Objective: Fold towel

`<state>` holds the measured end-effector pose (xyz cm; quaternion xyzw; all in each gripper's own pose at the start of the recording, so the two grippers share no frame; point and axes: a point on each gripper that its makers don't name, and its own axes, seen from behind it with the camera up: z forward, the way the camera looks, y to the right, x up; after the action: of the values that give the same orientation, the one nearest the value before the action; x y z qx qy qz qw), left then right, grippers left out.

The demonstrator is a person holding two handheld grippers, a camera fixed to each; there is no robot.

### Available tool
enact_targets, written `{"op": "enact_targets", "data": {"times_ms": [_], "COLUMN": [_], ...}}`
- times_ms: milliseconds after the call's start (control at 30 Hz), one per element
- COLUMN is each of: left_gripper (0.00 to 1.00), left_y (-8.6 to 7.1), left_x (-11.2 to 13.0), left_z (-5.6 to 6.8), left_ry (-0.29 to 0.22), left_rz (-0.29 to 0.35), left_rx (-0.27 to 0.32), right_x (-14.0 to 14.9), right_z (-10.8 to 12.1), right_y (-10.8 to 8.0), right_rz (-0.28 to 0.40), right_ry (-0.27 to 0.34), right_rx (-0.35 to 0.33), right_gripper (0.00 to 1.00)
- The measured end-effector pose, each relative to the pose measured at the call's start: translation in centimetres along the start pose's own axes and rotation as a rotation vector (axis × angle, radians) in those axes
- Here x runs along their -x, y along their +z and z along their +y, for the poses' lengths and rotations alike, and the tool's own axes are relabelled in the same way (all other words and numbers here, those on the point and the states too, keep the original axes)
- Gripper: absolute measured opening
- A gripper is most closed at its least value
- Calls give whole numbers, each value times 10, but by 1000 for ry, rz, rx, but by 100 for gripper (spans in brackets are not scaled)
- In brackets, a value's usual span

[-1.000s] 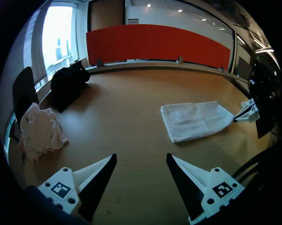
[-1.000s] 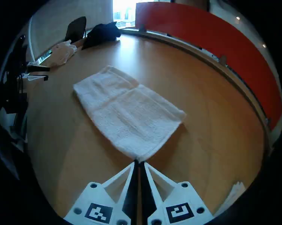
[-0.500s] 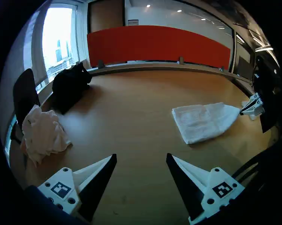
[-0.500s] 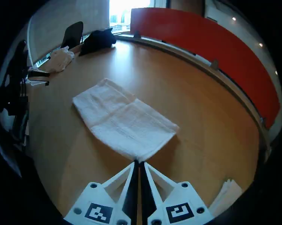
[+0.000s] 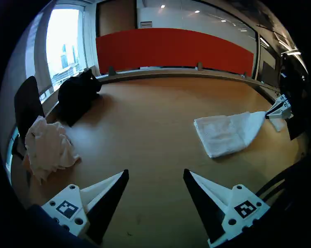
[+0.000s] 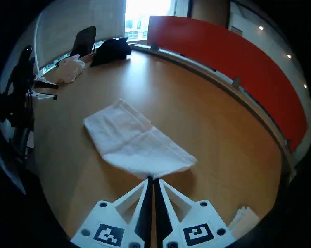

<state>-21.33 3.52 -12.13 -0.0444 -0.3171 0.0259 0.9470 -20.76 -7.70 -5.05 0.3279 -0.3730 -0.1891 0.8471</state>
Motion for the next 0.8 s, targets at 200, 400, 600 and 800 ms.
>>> {"op": "enact_targets", "data": {"times_ms": [200, 400, 600, 800], "left_gripper": [99, 99, 98, 98], "left_y": [-4, -8, -12, -15], "left_x": [0, 3, 7, 9], "left_z": [-4, -6, -5, -4], "left_ry": [-4, -14, -20, -32], "left_rz": [6, 6, 5, 7], "left_rx": [-10, -15, -16, -19], "right_x": [-31, -65, -97, -105], "right_z": [-8, -21, -39, -52], "right_y": [2, 6, 10, 18], "right_rz": [40, 84, 124, 119], "right_ry": [-52, -115, -173, -218], "right_rx": [-19, -49, -87, -119], "right_gripper": [3, 3, 3, 3]}}
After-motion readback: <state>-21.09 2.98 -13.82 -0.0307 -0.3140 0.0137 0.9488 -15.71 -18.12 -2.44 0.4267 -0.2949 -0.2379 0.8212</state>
